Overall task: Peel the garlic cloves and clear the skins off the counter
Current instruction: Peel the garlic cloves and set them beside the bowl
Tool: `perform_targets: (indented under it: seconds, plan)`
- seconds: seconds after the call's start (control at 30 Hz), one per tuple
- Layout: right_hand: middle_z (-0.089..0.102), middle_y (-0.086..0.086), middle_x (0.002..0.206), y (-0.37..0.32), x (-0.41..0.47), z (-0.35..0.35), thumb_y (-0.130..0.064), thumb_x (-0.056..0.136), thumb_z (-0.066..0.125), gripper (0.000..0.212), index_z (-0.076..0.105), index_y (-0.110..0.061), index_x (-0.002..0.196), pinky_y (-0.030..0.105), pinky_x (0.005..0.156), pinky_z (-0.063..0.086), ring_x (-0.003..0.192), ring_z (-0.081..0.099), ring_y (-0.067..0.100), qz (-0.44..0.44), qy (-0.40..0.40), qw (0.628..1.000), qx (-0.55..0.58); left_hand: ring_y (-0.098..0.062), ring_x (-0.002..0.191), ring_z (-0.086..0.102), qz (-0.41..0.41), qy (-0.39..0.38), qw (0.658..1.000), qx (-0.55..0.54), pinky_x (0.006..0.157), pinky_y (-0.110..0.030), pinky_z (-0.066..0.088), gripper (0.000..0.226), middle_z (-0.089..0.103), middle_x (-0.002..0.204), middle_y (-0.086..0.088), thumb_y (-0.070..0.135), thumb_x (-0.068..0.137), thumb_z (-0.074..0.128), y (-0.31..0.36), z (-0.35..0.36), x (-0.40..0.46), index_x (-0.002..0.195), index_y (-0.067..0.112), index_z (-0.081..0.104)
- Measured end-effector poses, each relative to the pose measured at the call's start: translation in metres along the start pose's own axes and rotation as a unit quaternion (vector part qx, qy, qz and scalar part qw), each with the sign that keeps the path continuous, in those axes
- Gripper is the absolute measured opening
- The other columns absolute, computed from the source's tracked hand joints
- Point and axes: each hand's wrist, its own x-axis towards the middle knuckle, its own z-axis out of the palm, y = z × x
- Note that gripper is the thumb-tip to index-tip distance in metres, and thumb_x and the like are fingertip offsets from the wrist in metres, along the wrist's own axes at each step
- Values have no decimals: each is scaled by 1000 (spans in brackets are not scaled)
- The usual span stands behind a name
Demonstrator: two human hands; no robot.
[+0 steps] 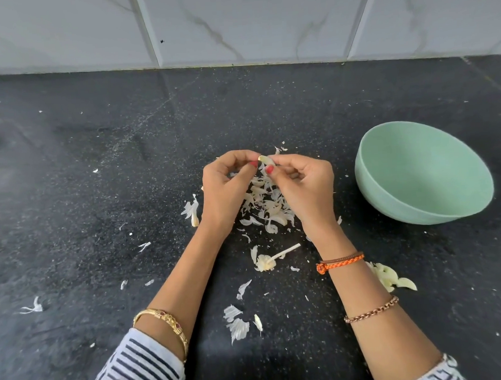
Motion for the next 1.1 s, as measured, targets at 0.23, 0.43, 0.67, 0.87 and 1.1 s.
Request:
perform_targets:
  seconds: [0.23, 0.43, 0.67, 0.87, 1.1]
  plan:
    - [66, -12, 78, 0, 1, -1, -4, 81, 68, 16, 73, -6, 96, 7, 63, 45, 70, 62, -6, -19, 12, 999, -23, -8, 76, 64, 8, 10, 997, -76, 74, -21, 50, 17, 69, 77, 8, -1, 82, 64, 1, 0, 0, 84, 15, 67]
    - [67, -4, 64, -4, -2, 1, -13, 87, 65, 13, 73, -11, 96, 12, 50, 36, 51, 50, -1, -21, -11, 1000, 3, -5, 75, 64, -3, -23, 995, -95, 71, -18, 50, 16, 70, 76, 10, -3, 85, 59, 1, 1, 0, 88, 12, 65]
    - [70, -1, 77, -5, -2, 2, -1, 82, 65, 19, 73, -12, 96, 15, 63, 51, 66, 64, 4, -15, -7, 1000, 13, 2, 66, 60, -12, -51, 993, -104, 61, -11, 45, 16, 67, 70, 13, -3, 87, 55, 5, 3, -1, 86, 11, 63]
    - [69, -9, 70, -12, -3, -2, 0, 85, 59, 31, 70, -28, 82, 36, 62, 55, 69, 67, 21, 38, 10, 997, 71, -5, 75, 64, -21, -61, 992, -105, 70, -18, 50, 16, 71, 77, 7, -1, 85, 59, 3, 1, -1, 91, 12, 66]
    - [70, -6, 67, -16, -1, -5, -1, 84, 60, 33, 70, -30, 75, 39, 66, 54, 67, 66, 16, 58, -7, 997, 58, -18, 75, 65, 20, -59, 998, 9, 72, -29, 54, 16, 71, 79, 2, 2, 87, 60, -1, -1, 1, 91, 15, 67]
